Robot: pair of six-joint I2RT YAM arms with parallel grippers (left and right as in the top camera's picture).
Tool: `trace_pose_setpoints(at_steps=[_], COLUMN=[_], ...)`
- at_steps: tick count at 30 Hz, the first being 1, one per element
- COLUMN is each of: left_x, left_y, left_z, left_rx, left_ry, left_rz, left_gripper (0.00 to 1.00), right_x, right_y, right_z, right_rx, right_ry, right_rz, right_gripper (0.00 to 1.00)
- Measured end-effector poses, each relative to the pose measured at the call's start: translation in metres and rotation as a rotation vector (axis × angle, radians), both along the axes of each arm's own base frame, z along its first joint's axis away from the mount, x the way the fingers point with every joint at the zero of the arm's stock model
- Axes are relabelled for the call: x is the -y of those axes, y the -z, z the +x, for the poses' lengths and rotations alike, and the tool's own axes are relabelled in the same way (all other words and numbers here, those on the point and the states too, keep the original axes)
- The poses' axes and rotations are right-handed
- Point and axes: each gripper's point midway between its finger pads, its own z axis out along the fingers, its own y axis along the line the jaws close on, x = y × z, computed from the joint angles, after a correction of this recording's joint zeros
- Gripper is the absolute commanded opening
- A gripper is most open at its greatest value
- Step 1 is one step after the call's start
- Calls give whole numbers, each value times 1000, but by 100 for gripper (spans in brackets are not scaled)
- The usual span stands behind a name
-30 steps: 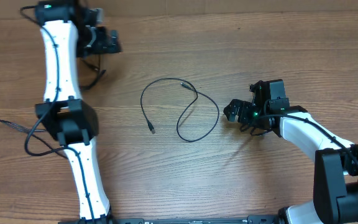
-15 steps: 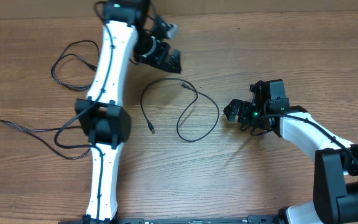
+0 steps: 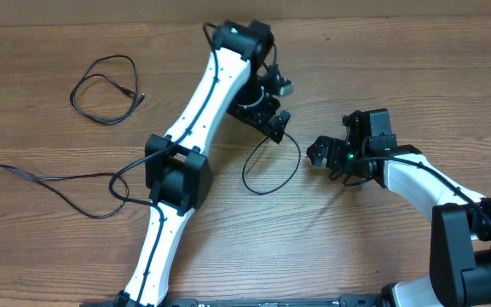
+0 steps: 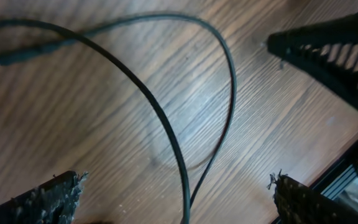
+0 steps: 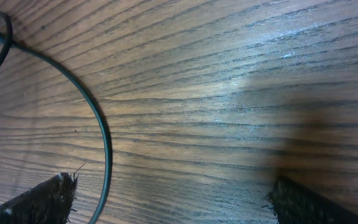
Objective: Untangle cables
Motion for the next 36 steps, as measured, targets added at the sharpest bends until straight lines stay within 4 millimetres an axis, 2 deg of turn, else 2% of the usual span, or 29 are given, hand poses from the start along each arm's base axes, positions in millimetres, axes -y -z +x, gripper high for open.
trace_pose_setpoints(at_steps=[5,11,13,14,15,16,21,22,29,33,36], left_x=[-6,-17,-20,-23,-24,-26,-28,-28,-31,-32,-34], left_y=[13,31,38,42,44,47,51,51,46,27,-4], left_z=[-8,-22,-28,-31,-33,-36,-37,-37,-32,-7,22], left_rx=[-45,-118,-147,-160,-172,-183,-190,-188,-173,-82,44], left_ry=[-28,-51,-54,-52,-52,-55,-52,-53,-63,-105,-141], left_rz=[57,125,145,157,164,174,184,184,189,149,99], left_gripper=[99,83,67,43,30,24,13,6,4,4,4], right_x=[0,0,0,0,0,0,0,0,0,0,0], right_y=[0,0,0,0,0,0,0,0,0,0,0], right_z=[0,0,0,0,0,0,0,0,0,0,0], right_rx=[1,1,1,0,0,1,1,0,0,1,1], right_ry=[0,0,1,1,1,1,1,1,1,1,1], right_rz=[-2,-2,-2,-2,-2,-2,-2,-2,-2,-2,-2], right_gripper=[100,100,100,100,100,100,100,100,100,100,100])
